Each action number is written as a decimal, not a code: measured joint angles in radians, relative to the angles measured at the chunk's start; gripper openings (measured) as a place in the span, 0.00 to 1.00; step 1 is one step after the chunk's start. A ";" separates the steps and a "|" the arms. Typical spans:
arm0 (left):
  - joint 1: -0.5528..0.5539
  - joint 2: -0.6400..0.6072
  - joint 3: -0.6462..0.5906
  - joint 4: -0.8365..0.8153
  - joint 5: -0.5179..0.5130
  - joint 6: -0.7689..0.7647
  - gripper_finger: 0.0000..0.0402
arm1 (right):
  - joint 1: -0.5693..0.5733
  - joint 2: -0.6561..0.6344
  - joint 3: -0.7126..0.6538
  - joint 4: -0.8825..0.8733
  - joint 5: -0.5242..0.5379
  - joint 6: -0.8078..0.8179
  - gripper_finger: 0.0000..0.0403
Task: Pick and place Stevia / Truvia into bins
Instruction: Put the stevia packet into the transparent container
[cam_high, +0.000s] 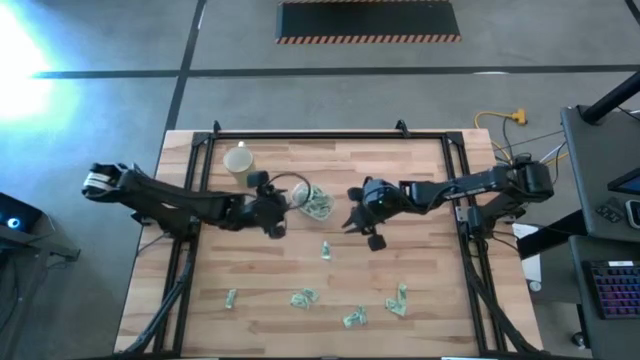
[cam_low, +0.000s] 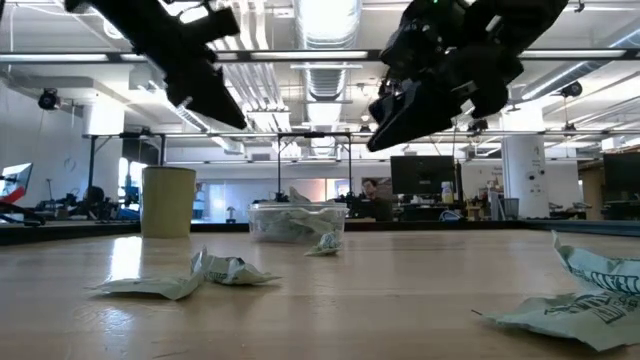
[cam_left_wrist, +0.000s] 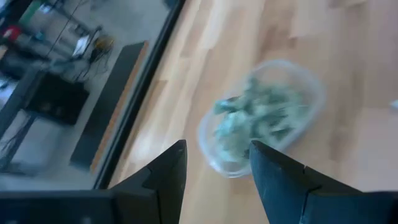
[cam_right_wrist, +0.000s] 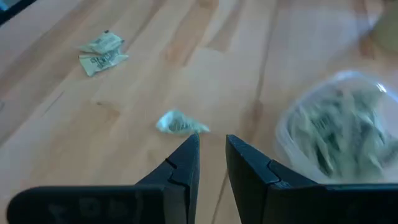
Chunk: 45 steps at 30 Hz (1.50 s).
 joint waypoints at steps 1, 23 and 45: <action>-0.017 -0.014 -0.007 0.002 0.005 0.000 0.40 | 0.005 0.018 0.000 0.025 -0.003 -0.014 0.17; -0.126 -0.077 -0.048 0.000 0.023 0.000 0.40 | 0.013 0.423 0.254 -0.073 -0.005 -0.049 0.17; -0.125 -0.077 -0.049 -0.002 0.023 0.000 0.40 | 0.013 0.425 0.309 -0.211 -0.054 -0.020 0.17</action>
